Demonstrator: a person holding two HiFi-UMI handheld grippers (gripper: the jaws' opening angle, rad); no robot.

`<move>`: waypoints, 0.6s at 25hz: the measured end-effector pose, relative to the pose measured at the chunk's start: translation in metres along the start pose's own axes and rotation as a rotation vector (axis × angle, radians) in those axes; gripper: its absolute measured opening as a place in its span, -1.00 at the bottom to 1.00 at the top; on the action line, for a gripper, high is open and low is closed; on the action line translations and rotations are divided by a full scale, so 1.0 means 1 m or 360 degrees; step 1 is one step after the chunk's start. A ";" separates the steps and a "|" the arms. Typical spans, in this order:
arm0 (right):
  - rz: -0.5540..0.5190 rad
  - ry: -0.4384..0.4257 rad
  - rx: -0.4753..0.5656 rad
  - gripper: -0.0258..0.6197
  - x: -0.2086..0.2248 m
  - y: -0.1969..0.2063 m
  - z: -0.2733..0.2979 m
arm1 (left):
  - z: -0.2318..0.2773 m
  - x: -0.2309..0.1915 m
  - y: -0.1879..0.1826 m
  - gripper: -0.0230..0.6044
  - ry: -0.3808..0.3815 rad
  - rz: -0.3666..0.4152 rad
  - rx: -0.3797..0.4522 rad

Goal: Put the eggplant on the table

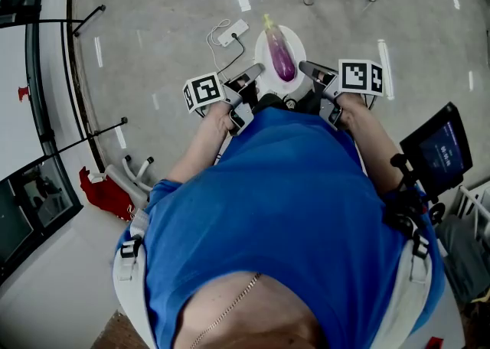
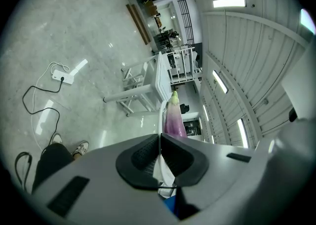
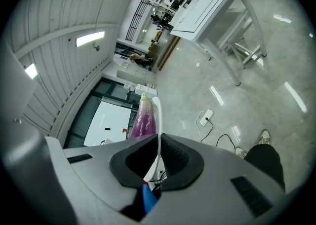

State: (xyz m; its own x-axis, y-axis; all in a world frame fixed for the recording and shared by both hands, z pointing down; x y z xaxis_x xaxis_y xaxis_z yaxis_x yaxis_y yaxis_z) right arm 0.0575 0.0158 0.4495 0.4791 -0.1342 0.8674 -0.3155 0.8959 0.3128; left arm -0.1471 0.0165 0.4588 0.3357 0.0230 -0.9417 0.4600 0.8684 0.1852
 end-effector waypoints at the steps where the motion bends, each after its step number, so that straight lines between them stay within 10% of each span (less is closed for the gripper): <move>1: 0.0007 0.0003 -0.0001 -0.87 0.001 0.001 0.000 | 0.000 0.000 0.001 -0.85 -0.0001 -0.0003 -0.0003; 15: 0.0072 0.0033 0.0012 -0.87 0.005 0.004 -0.003 | 0.005 -0.006 0.002 -0.85 -0.0010 -0.0044 -0.0046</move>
State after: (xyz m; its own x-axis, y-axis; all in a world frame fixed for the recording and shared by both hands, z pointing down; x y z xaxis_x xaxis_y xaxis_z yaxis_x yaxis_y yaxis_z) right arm 0.0614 0.0201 0.4542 0.4811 -0.0848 0.8726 -0.3431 0.8977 0.2764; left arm -0.1440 0.0155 0.4663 0.3285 -0.0045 -0.9445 0.4454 0.8826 0.1507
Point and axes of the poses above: the fingertips, and each gripper's own axes: z forward along the fingers, x to its right, y out of its underside, the point moved 6 cm from there along -z, backward along the fingers, and after that the axes turned 1 degree about -z, right-handed, at the moved point
